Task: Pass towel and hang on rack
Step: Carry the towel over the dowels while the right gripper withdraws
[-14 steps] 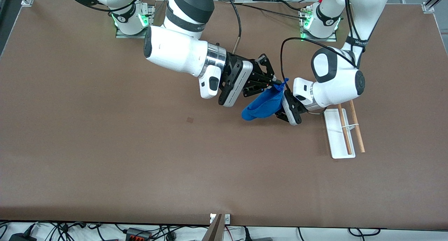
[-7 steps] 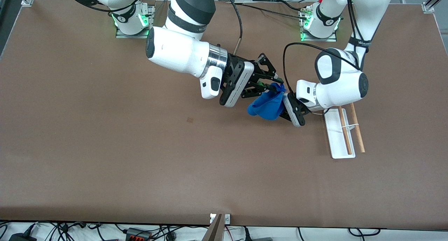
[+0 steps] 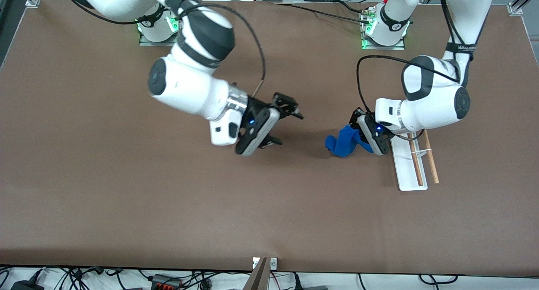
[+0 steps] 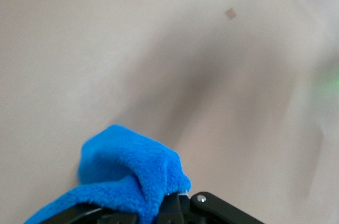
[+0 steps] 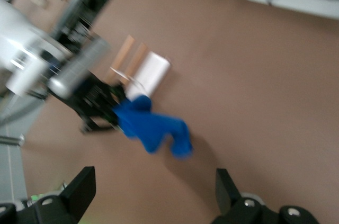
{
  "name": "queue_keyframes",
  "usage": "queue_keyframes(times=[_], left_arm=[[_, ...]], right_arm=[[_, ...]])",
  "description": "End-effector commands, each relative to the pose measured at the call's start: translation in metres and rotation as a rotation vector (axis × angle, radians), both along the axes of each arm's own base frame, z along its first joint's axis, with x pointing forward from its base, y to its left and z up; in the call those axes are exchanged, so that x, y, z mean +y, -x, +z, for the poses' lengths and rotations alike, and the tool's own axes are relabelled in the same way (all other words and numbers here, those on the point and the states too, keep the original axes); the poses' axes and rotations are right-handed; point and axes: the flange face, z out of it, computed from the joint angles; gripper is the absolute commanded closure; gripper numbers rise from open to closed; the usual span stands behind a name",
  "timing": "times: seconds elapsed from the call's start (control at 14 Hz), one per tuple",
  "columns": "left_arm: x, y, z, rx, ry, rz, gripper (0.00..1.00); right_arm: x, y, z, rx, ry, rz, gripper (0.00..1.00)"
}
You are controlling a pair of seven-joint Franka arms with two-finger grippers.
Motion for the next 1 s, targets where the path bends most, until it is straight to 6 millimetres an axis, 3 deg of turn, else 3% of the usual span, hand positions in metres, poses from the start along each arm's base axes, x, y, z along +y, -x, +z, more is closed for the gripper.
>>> queue_keyframes(times=[0.0,0.21,0.5,0.57,0.79,0.93], left_arm=[[0.026,-0.010,0.026,0.008,-0.074,-0.007,0.99],[0.048,-0.025,0.050,0.019,-0.181,0.019,0.99],[0.065,-0.028,0.055,0.051,-0.368,0.118,0.99],[0.073,-0.030,0.057,0.049,-0.399,0.147,0.99],[0.117,-0.050,0.052,0.065,-0.420,0.193,0.99],[0.129,-0.054,0.042,0.067,-0.421,0.159,0.99]], right_arm=[[-0.047,0.002,0.005,0.086,0.273,-0.088,0.00],[-0.102,-0.009,-0.015,0.170,0.543,-0.239,0.00],[-0.203,-0.035,-0.026,0.226,0.757,-0.374,0.00],[-0.220,-0.040,-0.023,0.235,0.770,-0.416,0.00],[-0.251,-0.045,-0.002,0.177,0.821,-0.484,0.00],[-0.259,-0.046,0.007,0.167,0.816,-0.495,0.00]])
